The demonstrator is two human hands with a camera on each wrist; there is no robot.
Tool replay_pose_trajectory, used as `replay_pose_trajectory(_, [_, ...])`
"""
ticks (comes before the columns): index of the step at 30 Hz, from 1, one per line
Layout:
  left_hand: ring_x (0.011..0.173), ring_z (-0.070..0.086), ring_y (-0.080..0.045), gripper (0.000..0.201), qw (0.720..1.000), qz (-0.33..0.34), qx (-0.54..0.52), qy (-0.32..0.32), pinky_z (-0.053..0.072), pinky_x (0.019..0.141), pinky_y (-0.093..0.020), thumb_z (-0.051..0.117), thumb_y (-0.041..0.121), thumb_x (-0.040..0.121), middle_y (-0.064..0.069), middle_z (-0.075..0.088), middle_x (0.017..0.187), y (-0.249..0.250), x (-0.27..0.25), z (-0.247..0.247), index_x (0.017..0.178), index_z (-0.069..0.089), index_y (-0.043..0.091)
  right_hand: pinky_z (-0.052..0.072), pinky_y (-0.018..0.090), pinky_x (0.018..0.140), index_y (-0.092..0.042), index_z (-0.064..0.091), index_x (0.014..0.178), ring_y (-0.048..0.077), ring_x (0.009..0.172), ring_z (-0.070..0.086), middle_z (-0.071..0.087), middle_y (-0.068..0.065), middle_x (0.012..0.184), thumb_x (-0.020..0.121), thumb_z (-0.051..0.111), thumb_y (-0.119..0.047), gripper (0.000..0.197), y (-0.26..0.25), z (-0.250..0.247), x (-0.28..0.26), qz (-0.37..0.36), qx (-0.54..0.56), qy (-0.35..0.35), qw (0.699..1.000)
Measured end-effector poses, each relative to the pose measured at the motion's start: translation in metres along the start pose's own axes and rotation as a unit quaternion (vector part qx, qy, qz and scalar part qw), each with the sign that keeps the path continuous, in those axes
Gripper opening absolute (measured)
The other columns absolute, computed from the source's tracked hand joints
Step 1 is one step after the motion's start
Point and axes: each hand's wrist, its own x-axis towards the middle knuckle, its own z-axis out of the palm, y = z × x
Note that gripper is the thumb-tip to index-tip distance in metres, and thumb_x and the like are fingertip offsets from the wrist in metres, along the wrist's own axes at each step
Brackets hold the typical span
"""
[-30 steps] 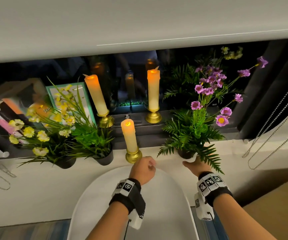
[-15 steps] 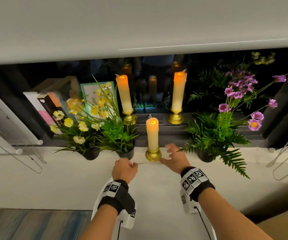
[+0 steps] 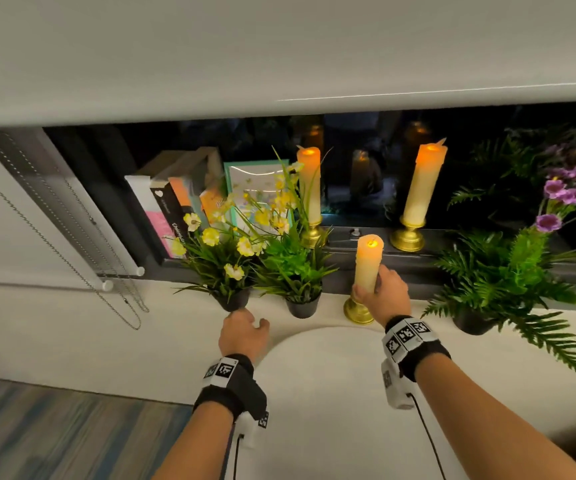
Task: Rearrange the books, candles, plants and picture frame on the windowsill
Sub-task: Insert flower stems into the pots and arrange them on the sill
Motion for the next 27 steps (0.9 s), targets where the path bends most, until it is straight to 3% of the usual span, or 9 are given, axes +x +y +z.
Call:
replay_pose_trajectory(5, [0.108, 0.058, -0.033, 0.037, 0.999, 0.002, -0.03, 0.033, 0.048, 0.083, -0.04, 0.065, 0.029, 0.082, -0.014, 0.062, 0.114, -0.016, 0.023, -0.009, 0.11, 0.057, 0.006, 0.05, 0.041, 0.085, -0.01, 0.054, 0.115, 0.03, 0.101, 0.058, 0.062, 0.013, 0.109, 0.078, 0.074, -0.034, 0.048, 0.007, 0.005, 0.0, 0.008, -0.008, -0.002, 1.0])
replay_pose_trajectory(10, [0.108, 0.056, -0.038, 0.055, 0.993, -0.002, -0.086, 0.076, 0.051, 0.083, -0.046, 0.069, 0.037, 0.079, -0.019, 0.058, 0.114, -0.022, 0.043, -0.017, 0.113, 0.046, 0.0, 0.052, 0.042, 0.086, -0.007, 0.056, 0.115, 0.028, 0.098, 0.061, 0.064, 0.012, 0.108, 0.075, 0.078, -0.029, 0.051, 0.013, 0.012, -0.007, 0.022, 0.012, 0.007, 1.0])
replay_pose_trajectory(15, [0.113, 0.054, -0.039, 0.07, 0.987, -0.02, -0.134, 0.088, 0.048, 0.086, -0.048, 0.076, 0.038, 0.073, -0.017, 0.054, 0.121, -0.027, 0.055, -0.026, 0.121, 0.038, 0.005, 0.048, 0.041, 0.091, -0.004, 0.05, 0.119, 0.03, 0.109, 0.056, 0.059, 0.015, 0.117, 0.07, 0.082, -0.017, 0.061, 0.019, 0.019, -0.013, 0.058, 0.017, 0.033, 0.998])
replay_pose_trajectory(17, [0.116, 0.053, -0.037, 0.072, 0.985, -0.006, -0.151, 0.082, 0.047, 0.089, -0.046, 0.079, 0.036, 0.072, -0.017, 0.055, 0.123, -0.027, 0.061, -0.028, 0.123, 0.039, 0.004, 0.045, 0.043, 0.096, -0.002, 0.045, 0.123, 0.034, 0.116, 0.05, 0.054, 0.019, 0.124, 0.071, 0.081, -0.017, 0.066, 0.02, 0.021, -0.017, 0.107, -0.02, 0.023, 0.994])
replay_pose_trajectory(20, [0.114, 0.055, -0.035, 0.072, 0.98, 0.026, -0.185, 0.071, 0.047, 0.09, -0.041, 0.083, 0.033, 0.068, -0.016, 0.058, 0.12, -0.032, 0.071, -0.027, 0.121, 0.043, 0.005, 0.048, 0.036, 0.082, -0.005, 0.052, 0.11, 0.034, 0.103, 0.058, 0.059, 0.016, 0.109, 0.078, 0.071, -0.024, 0.042, 0.012, 0.025, -0.03, 0.18, -0.101, -0.057, 0.977])
replay_pose_trajectory(22, [0.111, 0.058, -0.034, 0.07, 0.975, 0.041, -0.207, 0.065, 0.048, 0.09, -0.039, 0.085, 0.032, 0.064, -0.014, 0.062, 0.115, -0.037, 0.077, -0.025, 0.117, 0.046, 0.008, 0.048, 0.031, 0.075, -0.009, 0.059, 0.1, 0.029, 0.091, 0.061, 0.063, 0.011, 0.097, 0.079, 0.068, -0.025, 0.028, 0.002, 0.034, -0.039, 0.171, -0.14, -0.112, 0.969])
replay_pose_trajectory(24, [0.109, 0.06, -0.031, 0.068, 0.973, 0.049, -0.221, 0.056, 0.049, 0.089, -0.034, 0.086, 0.031, 0.062, -0.011, 0.064, 0.113, -0.041, 0.081, -0.025, 0.115, 0.05, 0.01, 0.05, 0.03, 0.077, -0.011, 0.063, 0.096, 0.022, 0.085, 0.058, 0.062, 0.007, 0.093, 0.078, 0.07, -0.024, 0.023, -0.009, 0.049, -0.044, 0.118, -0.122, -0.145, 0.975])
replay_pose_trajectory(27, [0.106, 0.061, -0.027, 0.063, 0.969, 0.062, -0.236, 0.049, 0.044, 0.084, -0.023, 0.087, 0.028, 0.062, -0.008, 0.067, 0.11, -0.043, 0.082, -0.027, 0.112, 0.053, 0.01, 0.045, 0.024, 0.074, -0.01, 0.06, 0.107, 0.016, 0.082, 0.057, 0.062, 0.002, 0.088, 0.076, 0.075, -0.025, 0.037, -0.028, 0.066, -0.049, 0.056, -0.065, -0.154, 0.984])
